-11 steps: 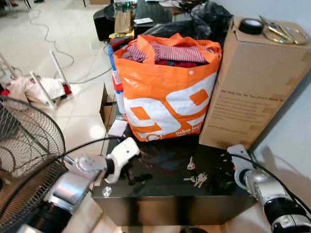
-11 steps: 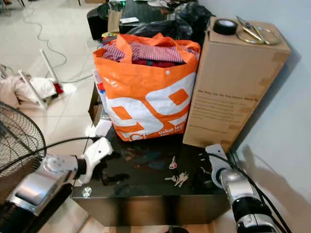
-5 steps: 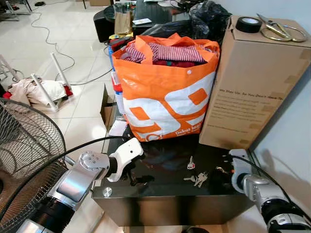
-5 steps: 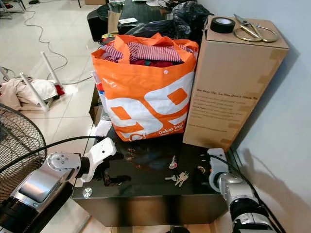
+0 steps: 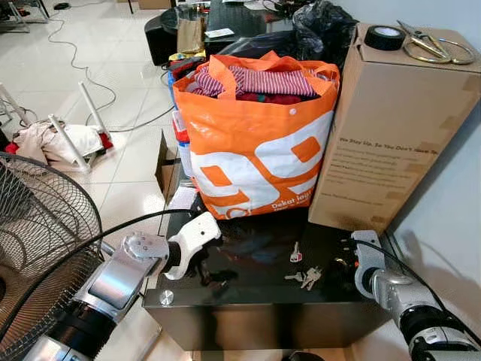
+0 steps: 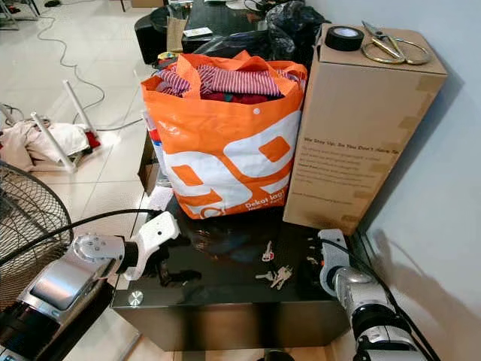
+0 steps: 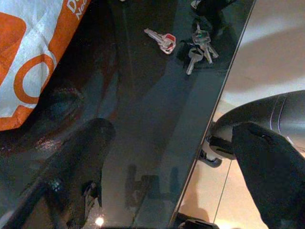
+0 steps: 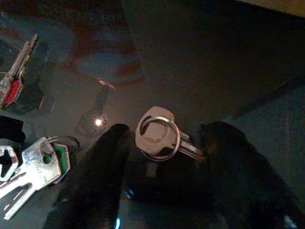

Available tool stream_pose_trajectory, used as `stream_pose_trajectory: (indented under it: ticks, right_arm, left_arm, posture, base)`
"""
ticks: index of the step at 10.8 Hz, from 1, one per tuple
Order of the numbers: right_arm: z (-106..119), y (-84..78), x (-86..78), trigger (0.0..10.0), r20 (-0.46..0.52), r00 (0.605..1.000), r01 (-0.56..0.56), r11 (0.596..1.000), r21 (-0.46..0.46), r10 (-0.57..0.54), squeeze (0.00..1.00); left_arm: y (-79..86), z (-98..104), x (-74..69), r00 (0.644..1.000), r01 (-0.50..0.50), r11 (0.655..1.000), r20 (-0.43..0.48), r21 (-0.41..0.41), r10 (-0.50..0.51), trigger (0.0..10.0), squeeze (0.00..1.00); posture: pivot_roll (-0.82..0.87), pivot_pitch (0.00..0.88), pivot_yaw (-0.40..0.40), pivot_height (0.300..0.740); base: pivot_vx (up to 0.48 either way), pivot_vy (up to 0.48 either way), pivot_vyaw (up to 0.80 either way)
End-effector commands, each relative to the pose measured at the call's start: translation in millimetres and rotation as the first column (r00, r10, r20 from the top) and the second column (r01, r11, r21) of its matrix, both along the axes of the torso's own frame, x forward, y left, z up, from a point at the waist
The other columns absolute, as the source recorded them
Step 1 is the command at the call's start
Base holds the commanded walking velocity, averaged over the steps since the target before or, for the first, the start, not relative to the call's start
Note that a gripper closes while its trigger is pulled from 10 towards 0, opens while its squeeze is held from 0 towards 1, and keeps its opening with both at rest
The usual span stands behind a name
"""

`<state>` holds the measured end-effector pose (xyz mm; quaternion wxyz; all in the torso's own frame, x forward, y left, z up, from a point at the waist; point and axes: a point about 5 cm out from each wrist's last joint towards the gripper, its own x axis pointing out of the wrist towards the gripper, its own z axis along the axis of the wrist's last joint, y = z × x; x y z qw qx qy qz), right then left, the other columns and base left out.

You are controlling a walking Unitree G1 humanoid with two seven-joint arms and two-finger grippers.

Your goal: Hang keys on a hook

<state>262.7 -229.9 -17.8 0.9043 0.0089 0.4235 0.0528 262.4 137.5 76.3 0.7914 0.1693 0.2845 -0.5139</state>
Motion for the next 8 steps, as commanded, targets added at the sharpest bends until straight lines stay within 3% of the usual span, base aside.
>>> stream_pose_trajectory:
  ticks: [1, 8]
  right_arm:
    - [0.8, -1.3, 1.5, 0.0, 0.007, 1.0, 0.017, 1.0, 0.009, -0.017, 0.0]
    - [-0.8, -7.3, -2.0, 0.0, 0.002, 1.0, 0.013, 1.0, -0.018, -0.013, 0.0]
  left_arm:
    - [2.4, 0.2, -0.1, 1.0, 0.003, 1.0, 0.004, 0.018, -0.003, 10.0, 0.0]
    - [-0.7, -0.5, 1.5, 1.0, 0.017, 1.0, 0.004, 0.023, -0.017, 10.0, 0.0]
  posture:
    - [-0.15, 0.0, 0.056, 0.74]
    - [-0.16, 0.0, 0.062, 0.74]
  base:
    - [0.0, 0.0, 0.0]
    - [0.0, 0.0, 0.0]
